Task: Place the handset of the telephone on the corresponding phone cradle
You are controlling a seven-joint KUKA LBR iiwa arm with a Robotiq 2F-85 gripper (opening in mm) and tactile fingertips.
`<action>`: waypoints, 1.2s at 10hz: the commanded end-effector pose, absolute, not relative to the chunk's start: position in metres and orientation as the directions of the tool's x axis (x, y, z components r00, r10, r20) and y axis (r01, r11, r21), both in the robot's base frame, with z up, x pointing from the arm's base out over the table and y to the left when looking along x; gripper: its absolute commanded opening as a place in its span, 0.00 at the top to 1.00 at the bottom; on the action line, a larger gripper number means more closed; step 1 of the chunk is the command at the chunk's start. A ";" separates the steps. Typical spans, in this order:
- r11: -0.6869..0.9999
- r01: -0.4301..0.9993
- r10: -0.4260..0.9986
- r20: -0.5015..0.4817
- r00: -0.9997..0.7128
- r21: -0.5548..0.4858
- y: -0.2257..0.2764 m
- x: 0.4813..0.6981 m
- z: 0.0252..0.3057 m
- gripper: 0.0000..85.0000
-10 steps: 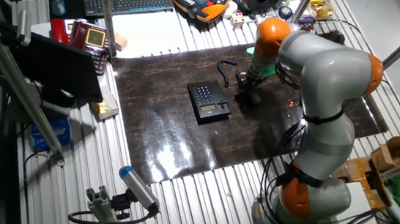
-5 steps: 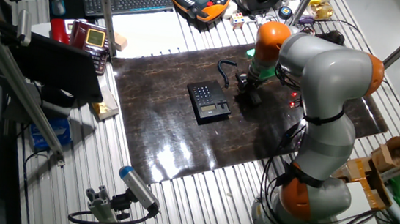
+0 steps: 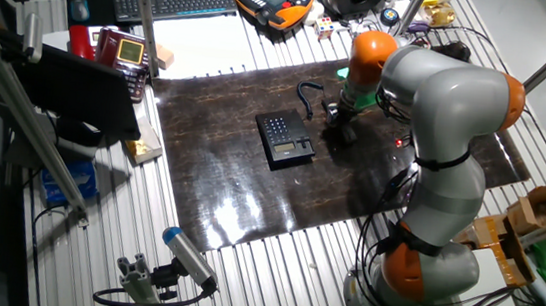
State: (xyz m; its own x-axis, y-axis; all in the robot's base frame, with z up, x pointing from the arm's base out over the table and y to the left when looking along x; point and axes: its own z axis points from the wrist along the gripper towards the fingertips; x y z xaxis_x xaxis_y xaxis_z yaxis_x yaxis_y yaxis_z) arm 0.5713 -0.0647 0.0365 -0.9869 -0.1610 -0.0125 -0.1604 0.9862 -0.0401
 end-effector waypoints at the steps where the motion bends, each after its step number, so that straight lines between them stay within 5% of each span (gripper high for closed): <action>1: 0.986 -0.164 -0.164 -0.014 -0.986 -0.032 -0.065 0.571 0.036 0.45; 9: 0.989 -0.143 -0.142 0.031 -0.989 -0.025 -0.052 0.577 0.079 0.71; 12: 0.995 -0.088 -0.086 0.057 -0.995 -0.037 -0.026 0.583 0.109 0.71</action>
